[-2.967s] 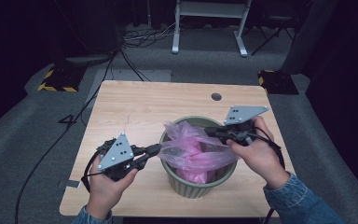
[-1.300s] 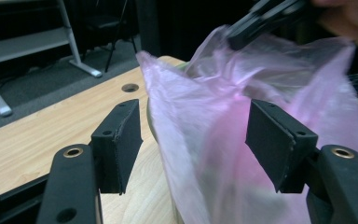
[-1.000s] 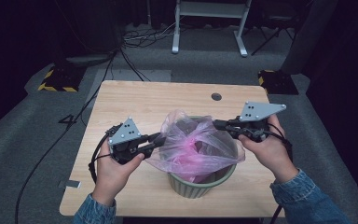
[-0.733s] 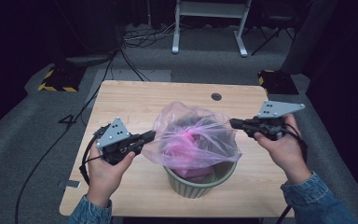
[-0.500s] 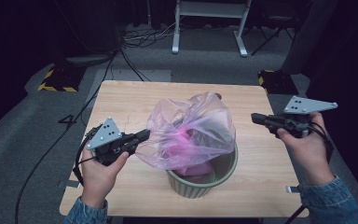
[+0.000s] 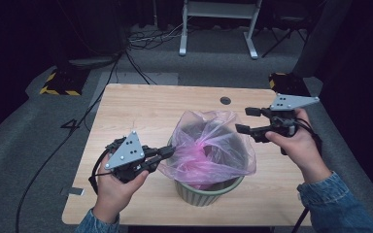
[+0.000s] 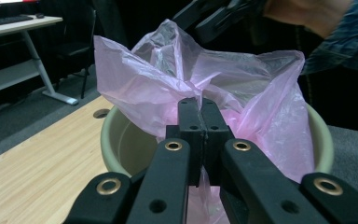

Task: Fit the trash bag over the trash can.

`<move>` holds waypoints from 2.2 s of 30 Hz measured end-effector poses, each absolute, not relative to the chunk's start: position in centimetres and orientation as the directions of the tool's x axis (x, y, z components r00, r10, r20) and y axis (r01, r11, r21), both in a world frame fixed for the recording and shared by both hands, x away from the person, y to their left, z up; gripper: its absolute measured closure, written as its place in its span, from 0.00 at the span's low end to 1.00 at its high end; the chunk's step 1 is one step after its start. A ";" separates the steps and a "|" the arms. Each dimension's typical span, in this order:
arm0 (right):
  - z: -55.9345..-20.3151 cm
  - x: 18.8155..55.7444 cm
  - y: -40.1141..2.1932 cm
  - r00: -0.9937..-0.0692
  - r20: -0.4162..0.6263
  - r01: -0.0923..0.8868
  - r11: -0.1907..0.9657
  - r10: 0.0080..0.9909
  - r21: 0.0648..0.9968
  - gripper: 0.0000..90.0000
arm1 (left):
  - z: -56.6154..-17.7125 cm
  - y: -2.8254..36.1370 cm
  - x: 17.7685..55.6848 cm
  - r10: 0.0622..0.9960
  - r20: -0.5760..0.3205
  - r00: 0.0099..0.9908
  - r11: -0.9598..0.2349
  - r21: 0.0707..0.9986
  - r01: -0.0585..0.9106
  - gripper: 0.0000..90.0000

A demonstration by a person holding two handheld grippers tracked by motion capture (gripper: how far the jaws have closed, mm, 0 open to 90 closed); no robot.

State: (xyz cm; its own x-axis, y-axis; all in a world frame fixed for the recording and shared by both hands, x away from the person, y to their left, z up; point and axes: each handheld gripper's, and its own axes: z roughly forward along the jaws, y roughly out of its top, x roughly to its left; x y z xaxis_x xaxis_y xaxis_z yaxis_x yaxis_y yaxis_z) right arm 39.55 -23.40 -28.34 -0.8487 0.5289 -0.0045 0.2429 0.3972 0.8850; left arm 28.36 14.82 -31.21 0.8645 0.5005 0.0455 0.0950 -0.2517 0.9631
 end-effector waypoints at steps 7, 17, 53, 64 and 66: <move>-30.1 41.0 -19.9 -0.896 0.041 0.268 0.465 0.442 0.844 0.60 | -31.4 14.9 28.8 0.515 0.041 0.856 -0.252 0.962 0.106 1.00; -29.9 40.4 -22.4 -0.869 0.056 0.329 0.489 0.492 0.808 1.00 | -32.7 17.0 30.0 0.592 -0.001 0.806 -0.228 0.959 0.169 1.00; -34.8 44.0 -23.6 -0.775 0.029 0.413 0.471 0.632 0.779 0.97 | -37.4 17.4 36.1 0.706 -0.088 0.703 -0.267 0.886 0.379 0.99; -40.2 42.7 -25.2 -0.813 0.093 0.484 0.577 0.575 0.658 1.00 | -39.6 16.7 35.0 0.678 -0.089 0.730 -0.315 0.862 0.398 0.90; -39.7 42.3 -25.9 -0.812 0.083 0.467 0.557 0.578 0.687 0.92 | -39.4 16.8 34.9 0.699 -0.073 0.711 -0.302 0.871 0.387 0.64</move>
State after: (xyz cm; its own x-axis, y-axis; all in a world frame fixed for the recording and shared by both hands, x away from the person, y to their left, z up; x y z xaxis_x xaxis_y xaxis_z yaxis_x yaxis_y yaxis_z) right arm 42.29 -25.94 -39.69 -0.8117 0.5781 0.0830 0.4671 0.5572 0.6865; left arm 34.87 16.83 -39.45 0.7112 0.6992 -0.0732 0.3870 -0.3024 0.8711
